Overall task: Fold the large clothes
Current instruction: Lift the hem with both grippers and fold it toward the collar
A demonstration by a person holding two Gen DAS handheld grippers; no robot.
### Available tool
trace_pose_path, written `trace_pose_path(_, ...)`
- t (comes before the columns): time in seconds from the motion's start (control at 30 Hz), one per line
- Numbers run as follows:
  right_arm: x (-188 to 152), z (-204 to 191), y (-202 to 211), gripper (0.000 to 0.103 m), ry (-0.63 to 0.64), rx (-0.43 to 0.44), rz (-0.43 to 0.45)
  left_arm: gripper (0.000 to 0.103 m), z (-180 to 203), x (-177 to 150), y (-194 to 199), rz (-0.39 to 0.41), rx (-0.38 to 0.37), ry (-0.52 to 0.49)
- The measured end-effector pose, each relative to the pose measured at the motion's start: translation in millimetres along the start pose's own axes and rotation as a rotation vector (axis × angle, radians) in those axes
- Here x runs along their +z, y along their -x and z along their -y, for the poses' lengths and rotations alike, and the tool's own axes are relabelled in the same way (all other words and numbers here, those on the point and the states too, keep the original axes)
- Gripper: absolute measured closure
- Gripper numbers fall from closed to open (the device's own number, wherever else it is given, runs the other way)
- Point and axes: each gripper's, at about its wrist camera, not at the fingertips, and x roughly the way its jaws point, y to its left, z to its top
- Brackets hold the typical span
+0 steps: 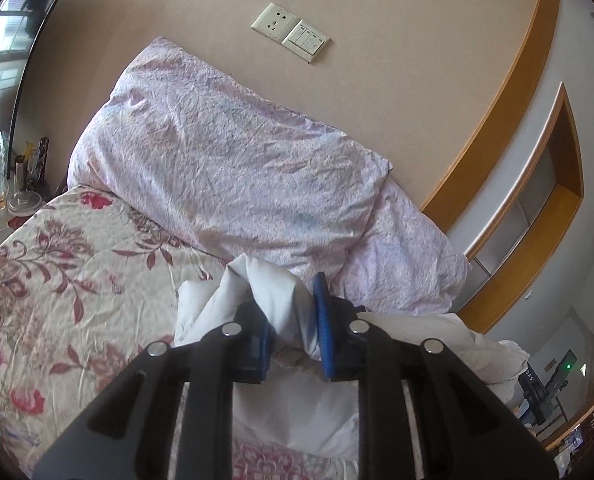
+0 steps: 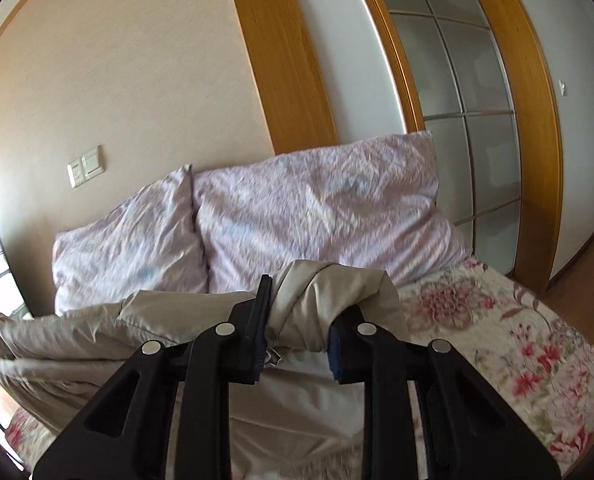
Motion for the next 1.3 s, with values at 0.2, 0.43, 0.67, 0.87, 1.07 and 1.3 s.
trace_pose_path(0.2,4.3,-20.0,-81.9,0.078,0.058,-0.120,-0.011,0.085,-5.7,26.5,-72.1,0.003,0.078,-0.009)
trace_pose_path(0.43,-11.9,-25.0,-168.3,0.078,0.060,-0.220,-0.103,0.085,-31.5,28.0,-155.2,-0.028,0.174,0.009)
trace_pose_path(0.67,-34.1,-25.3,-222.1,0.050,0.066,-0.254,-0.242,0.084,-55.8,13.6,-207.5,-0.071,0.253,0.026)
trace_pose_path(0.87,-20.8,-15.9,-200.6,0.019,0.026,-0.241,-0.157,0.018,-65.8,12.8,-199.2,-0.010,0.304,0.082)
trace_pose_path(1.07,-32.3,-53.8,-164.2,0.019,0.187,0.035,-0.273,0.006,-19.1,5.5,-164.5,-0.015,0.301,-0.086)
trace_pose_path(1.3,-65.5,-88.4,-182.9,0.019,0.312,0.039,-0.414,0.003,42.4,-43.8,-178.3,-0.087,0.353,-0.368)
